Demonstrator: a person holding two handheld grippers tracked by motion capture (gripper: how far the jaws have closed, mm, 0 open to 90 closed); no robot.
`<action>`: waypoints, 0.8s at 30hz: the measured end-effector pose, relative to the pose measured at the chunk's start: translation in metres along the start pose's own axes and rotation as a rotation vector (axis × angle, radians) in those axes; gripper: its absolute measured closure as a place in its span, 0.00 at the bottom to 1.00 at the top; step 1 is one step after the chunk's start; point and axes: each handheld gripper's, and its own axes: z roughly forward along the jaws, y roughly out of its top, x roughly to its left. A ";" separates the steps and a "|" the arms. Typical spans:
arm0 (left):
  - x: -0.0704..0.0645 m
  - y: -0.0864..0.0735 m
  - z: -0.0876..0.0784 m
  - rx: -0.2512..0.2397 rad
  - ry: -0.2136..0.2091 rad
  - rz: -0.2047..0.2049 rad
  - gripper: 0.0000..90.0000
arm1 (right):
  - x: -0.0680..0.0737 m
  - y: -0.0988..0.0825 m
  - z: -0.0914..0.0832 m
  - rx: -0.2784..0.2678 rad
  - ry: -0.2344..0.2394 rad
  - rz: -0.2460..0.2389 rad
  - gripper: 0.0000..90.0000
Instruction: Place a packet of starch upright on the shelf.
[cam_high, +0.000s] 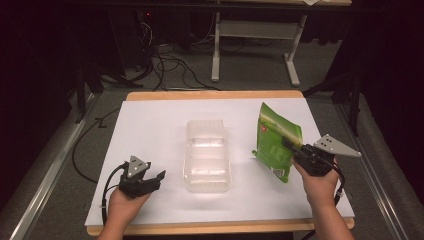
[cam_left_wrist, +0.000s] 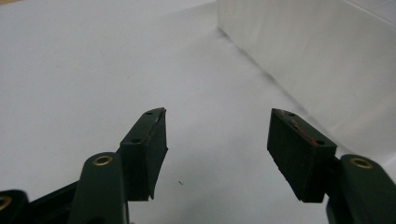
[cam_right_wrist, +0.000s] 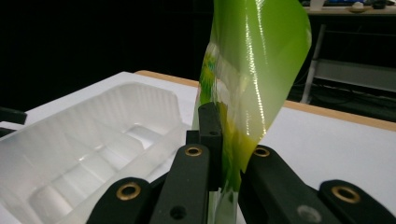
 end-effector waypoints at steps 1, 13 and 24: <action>0.000 0.000 0.000 0.000 0.000 0.000 0.42 | 0.000 0.000 0.000 0.000 0.000 0.000 1.00; 0.001 0.000 -0.001 0.001 0.003 0.004 0.42 | 0.021 0.014 0.005 -0.041 0.116 -0.027 1.00; 0.003 -0.001 -0.002 0.001 0.003 -0.004 0.42 | 0.046 0.036 0.022 -0.053 0.233 -0.067 1.00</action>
